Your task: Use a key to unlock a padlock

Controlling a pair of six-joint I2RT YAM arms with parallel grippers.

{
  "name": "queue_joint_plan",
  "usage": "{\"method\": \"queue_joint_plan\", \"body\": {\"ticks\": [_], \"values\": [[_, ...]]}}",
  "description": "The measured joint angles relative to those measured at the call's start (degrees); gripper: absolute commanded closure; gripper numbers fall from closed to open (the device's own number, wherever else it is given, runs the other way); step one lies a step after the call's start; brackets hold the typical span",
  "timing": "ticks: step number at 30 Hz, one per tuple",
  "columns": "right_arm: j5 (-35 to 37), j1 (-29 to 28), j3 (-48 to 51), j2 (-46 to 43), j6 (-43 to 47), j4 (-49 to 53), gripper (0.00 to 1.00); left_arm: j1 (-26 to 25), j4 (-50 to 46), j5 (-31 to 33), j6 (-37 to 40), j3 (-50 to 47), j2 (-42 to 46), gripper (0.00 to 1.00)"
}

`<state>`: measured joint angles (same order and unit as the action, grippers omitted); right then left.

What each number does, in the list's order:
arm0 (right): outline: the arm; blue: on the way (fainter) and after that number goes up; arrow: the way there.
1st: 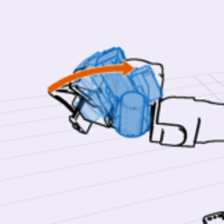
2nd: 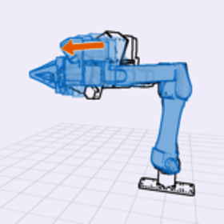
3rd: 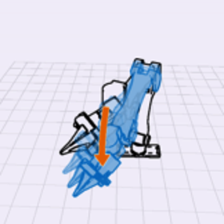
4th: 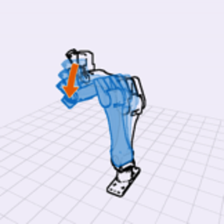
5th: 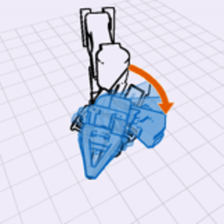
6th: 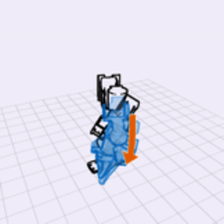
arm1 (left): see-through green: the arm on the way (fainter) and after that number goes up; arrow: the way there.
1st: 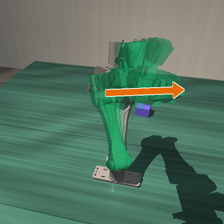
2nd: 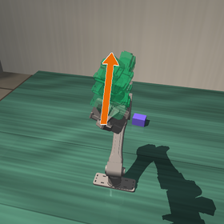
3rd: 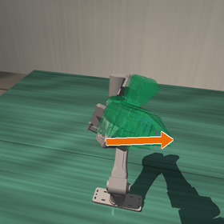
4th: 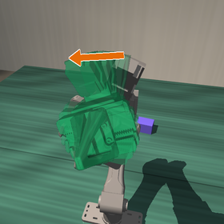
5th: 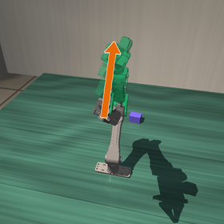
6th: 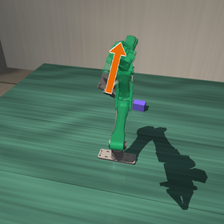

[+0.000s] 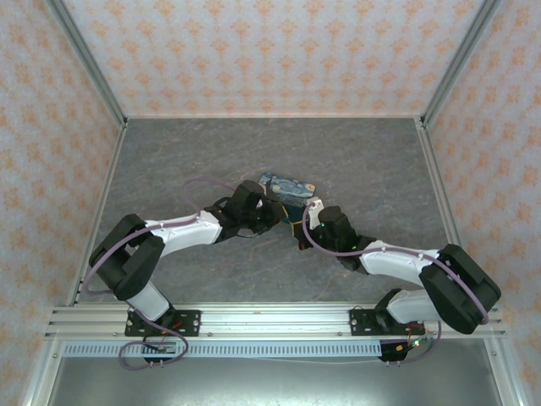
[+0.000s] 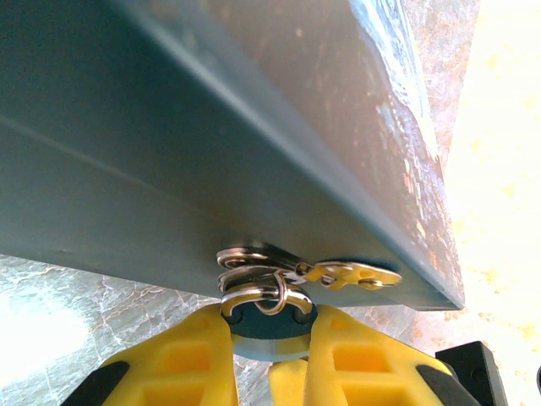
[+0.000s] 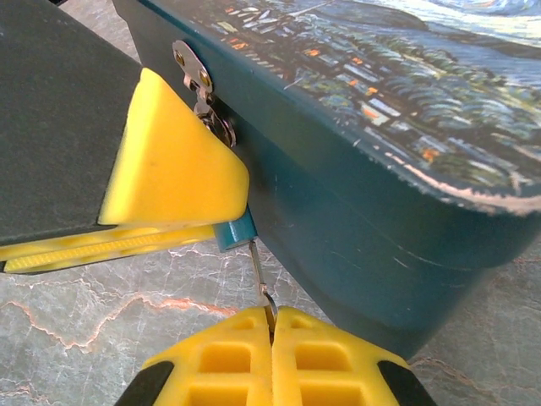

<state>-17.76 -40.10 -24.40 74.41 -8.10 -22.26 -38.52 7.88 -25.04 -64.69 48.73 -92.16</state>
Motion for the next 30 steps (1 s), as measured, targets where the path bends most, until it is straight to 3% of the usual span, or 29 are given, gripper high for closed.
{"method": "queue_joint_plan", "body": {"ticks": [30], "values": [[-0.3, -0.3, 0.7, -0.5, -1.5, -1.4, 1.00, -0.1, 0.0, 0.0, 0.0, 0.1, 0.0, 0.86]]}}
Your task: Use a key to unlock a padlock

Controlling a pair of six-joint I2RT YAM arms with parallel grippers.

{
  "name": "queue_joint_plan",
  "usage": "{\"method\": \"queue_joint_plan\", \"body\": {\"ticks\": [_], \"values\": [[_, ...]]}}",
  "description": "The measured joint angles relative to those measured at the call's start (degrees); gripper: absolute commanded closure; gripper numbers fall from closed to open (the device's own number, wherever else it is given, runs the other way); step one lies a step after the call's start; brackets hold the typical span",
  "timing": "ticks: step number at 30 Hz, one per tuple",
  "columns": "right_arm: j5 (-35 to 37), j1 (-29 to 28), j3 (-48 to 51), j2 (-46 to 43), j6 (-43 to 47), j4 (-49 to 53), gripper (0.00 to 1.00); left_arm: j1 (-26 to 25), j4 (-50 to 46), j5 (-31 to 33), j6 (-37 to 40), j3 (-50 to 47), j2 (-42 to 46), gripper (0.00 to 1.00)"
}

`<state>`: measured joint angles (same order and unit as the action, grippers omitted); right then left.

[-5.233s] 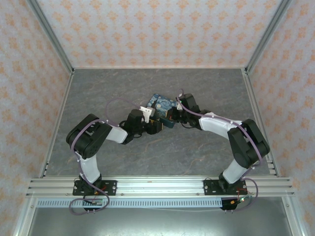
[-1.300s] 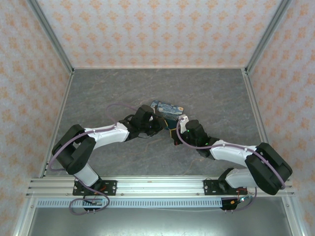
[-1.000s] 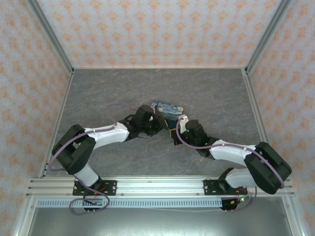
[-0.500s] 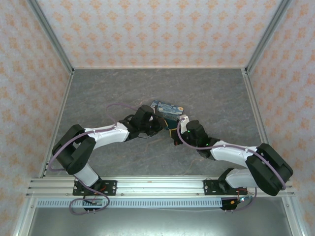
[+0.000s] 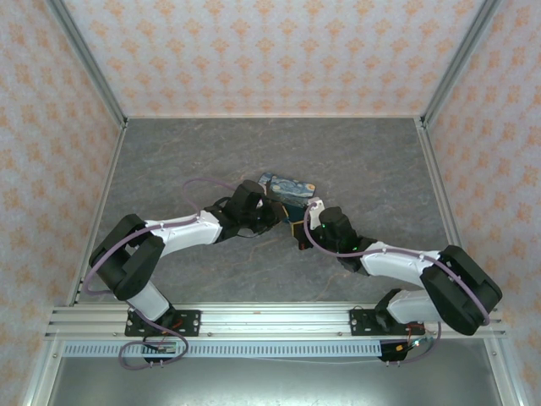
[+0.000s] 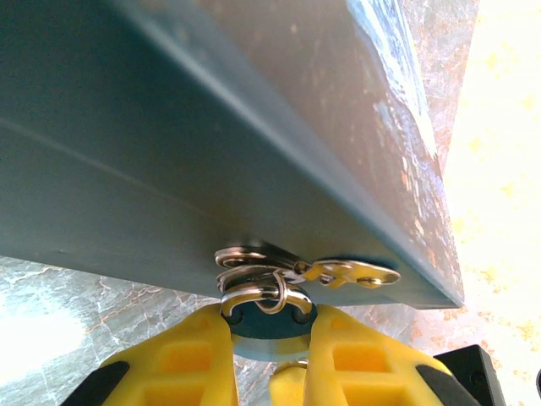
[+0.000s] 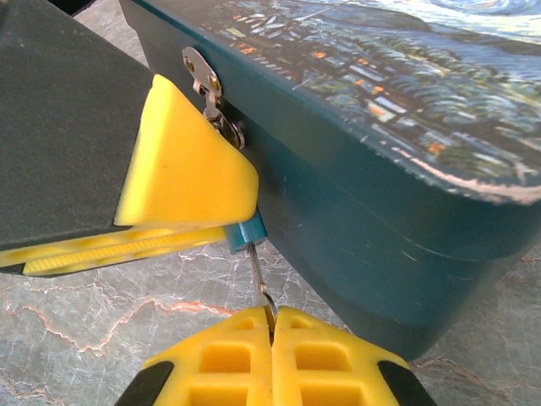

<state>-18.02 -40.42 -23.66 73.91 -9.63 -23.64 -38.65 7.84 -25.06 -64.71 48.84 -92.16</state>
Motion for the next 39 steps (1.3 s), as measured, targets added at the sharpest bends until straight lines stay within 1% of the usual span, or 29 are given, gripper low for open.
{"method": "queue_joint_plan", "body": {"ticks": [26, 39], "values": [[0.7, -0.3, 0.0, 0.8, -0.6, -3.1, 1.00, 0.0, -1.0, 1.5, -1.5, 1.0, 0.0, 0.86], [2.2, -0.3, -0.3, 0.8, 5.5, -3.2, 1.00, 0.0, -2.1, 1.6, -2.4, 2.2, 0.0, 0.86]]}}
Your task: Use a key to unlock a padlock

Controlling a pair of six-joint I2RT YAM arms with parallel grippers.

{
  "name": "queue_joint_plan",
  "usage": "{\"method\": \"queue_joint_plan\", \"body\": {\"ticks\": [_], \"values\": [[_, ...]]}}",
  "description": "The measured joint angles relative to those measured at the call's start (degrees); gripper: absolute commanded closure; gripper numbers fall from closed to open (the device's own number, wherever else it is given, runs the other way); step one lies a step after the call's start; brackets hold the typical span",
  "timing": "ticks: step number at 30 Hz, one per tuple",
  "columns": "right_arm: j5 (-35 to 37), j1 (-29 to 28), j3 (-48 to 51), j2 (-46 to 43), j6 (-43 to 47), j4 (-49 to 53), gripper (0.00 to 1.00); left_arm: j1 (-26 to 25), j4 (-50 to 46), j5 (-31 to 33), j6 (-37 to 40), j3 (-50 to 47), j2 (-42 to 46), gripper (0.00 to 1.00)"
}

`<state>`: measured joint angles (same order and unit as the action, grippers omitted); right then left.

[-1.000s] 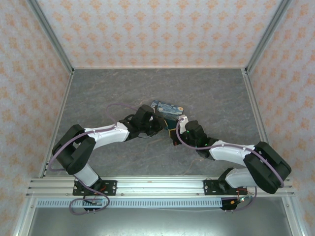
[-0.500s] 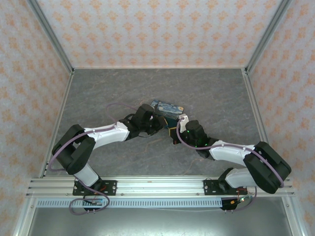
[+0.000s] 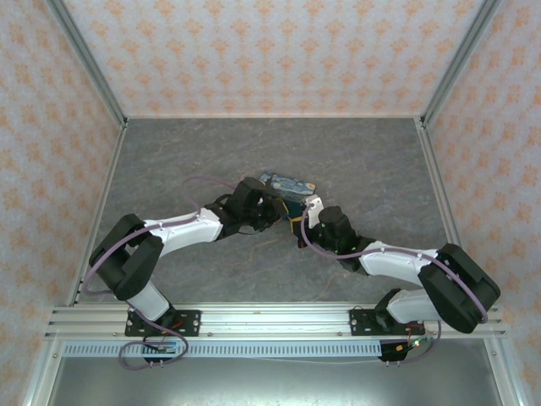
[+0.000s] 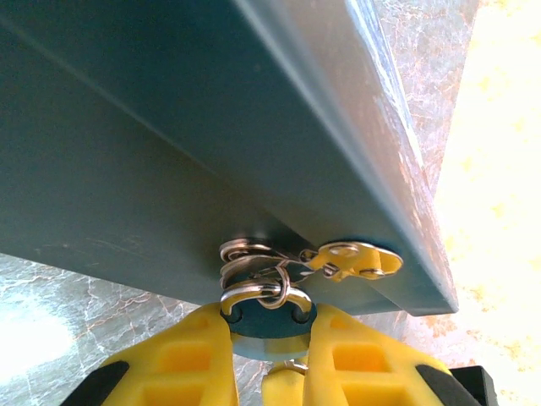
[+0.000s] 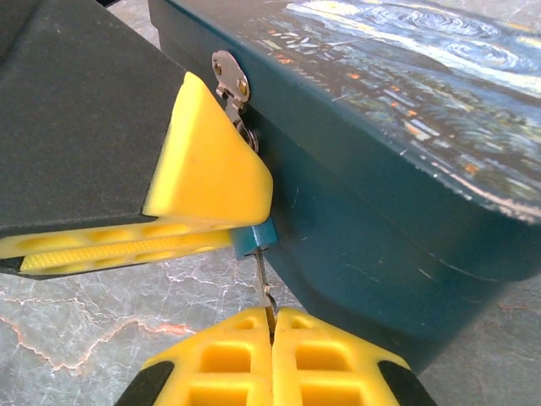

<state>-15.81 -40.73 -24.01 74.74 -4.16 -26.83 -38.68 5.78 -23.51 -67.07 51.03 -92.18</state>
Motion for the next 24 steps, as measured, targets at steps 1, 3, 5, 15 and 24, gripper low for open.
{"method": "queue_joint_plan", "body": {"ticks": [1, 3, 5, 15, 24], "values": [[0.1, 0.0, 0.0, 0.0, 0.4, 0.0, 1.00, 0.0, -0.1, 0.0, -0.2, 0.1, 0.0, 0.86], [0.2, 0.0, 0.0, 0.0, 0.9, -0.1, 1.00, 0.0, -0.5, 0.0, -0.5, 0.4, 0.0, 0.86], [0.3, 0.0, 0.0, 0.0, 1.3, -0.3, 1.00, 0.0, -0.6, 0.0, -0.6, 0.6, 0.0, 0.86], [1.5, 0.0, 0.0, 0.6, 2.8, -1.9, 1.00, 0.0, -0.7, 0.4, -2.0, 1.3, -0.3, 0.86], [-1.4, 1.8, 0.0, 1.0, 0.9, -2.8, 1.00, 0.0, -0.4, 0.8, -2.1, 1.7, -0.8, 0.86]]}}
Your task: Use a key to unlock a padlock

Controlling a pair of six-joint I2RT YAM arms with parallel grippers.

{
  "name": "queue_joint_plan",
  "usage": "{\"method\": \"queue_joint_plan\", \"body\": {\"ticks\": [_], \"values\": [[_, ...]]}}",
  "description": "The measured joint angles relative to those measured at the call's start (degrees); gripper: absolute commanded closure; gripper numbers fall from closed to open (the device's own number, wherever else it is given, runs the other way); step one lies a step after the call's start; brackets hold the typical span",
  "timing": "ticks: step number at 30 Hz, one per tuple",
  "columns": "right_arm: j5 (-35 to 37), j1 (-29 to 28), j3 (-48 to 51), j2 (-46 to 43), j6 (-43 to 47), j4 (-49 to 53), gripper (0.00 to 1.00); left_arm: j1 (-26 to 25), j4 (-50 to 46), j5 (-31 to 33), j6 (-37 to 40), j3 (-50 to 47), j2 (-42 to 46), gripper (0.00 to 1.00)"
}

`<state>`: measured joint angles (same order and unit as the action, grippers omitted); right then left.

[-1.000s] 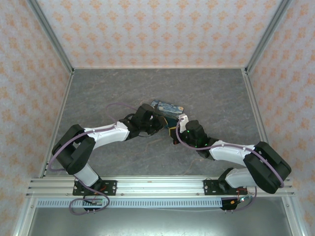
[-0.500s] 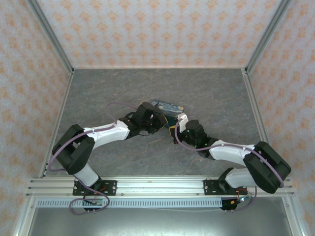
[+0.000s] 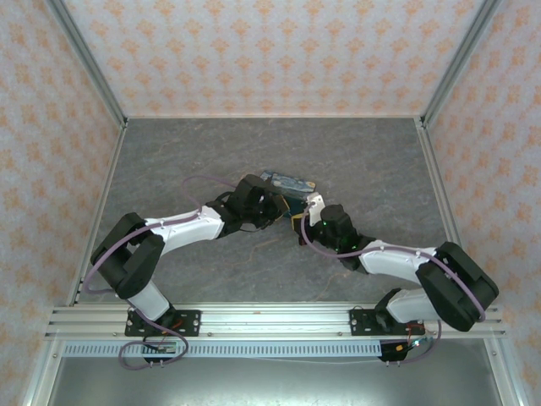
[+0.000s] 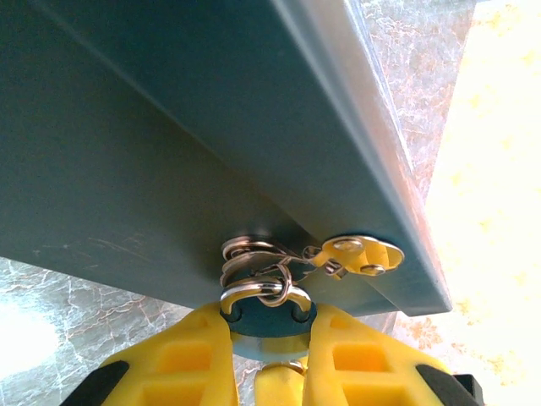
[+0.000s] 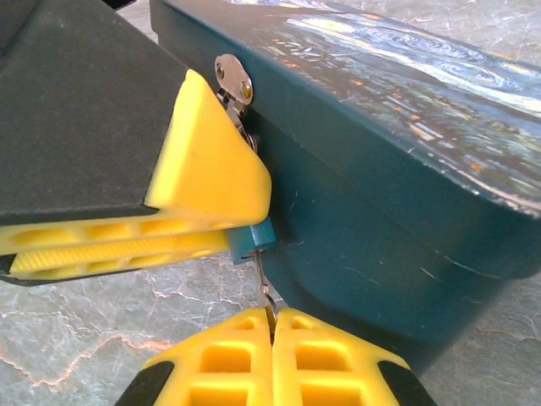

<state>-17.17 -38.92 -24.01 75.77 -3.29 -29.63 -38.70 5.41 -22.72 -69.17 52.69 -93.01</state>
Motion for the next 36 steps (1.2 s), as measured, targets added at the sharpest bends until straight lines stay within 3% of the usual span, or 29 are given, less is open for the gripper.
{"method": "queue_joint_plan", "body": {"ticks": [11, 36], "values": [[-9.3, 4.5, 0.0, 2.0, -5.6, -2.7, 1.00, -0.6, 0.4, 0.7, 0.1, 0.0, 0.0, 0.86], [-8.0, 5.2, 0.0, 1.6, -7.3, 1.2, 1.00, -1.4, 5.2, 0.4, -0.9, 0.0, -4.3, 0.86]]}}
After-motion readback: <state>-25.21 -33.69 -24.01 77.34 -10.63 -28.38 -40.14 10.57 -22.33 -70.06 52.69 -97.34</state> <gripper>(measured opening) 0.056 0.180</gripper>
